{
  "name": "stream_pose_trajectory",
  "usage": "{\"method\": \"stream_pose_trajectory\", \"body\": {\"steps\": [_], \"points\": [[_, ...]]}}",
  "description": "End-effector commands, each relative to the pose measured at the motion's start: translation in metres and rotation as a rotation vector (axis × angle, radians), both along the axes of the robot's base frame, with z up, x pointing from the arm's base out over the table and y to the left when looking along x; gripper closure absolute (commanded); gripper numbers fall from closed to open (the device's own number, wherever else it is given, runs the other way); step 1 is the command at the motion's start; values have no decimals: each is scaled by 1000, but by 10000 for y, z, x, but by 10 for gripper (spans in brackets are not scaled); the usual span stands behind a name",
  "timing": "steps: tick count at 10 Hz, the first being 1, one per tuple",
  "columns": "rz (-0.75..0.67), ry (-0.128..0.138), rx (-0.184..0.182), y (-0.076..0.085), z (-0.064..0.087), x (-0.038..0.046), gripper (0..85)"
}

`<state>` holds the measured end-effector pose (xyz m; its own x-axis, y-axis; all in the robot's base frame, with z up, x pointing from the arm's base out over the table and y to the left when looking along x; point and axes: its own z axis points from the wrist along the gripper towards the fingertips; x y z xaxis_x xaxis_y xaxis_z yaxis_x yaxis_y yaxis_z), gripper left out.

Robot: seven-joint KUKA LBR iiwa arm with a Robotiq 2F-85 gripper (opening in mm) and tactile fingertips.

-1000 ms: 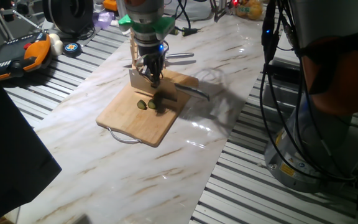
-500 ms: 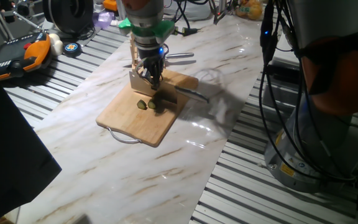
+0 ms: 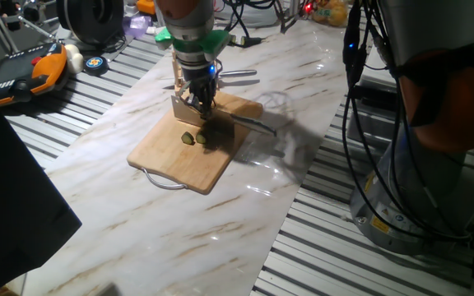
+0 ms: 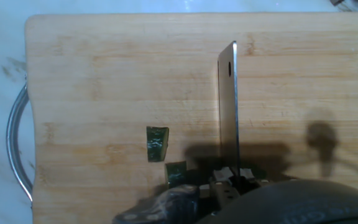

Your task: Cut the cucumber into segments

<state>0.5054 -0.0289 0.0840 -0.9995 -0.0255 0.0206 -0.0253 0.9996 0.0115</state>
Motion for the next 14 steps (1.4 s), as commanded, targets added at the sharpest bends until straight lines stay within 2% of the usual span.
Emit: {"method": "stream_pose_trajectory", "body": {"steps": [1,4,7,9,12,14], "points": [[0,-1,1,-6,-16,-7,843],[0,-21,7,-53,-4,-18,843],[0,-14,1,-106,58,-20,843],[-2,-7,20,-98,71,-22,843],[-14,1,32,-60,221,-47,843],[-18,11,19,-51,356,-67,843]]}}
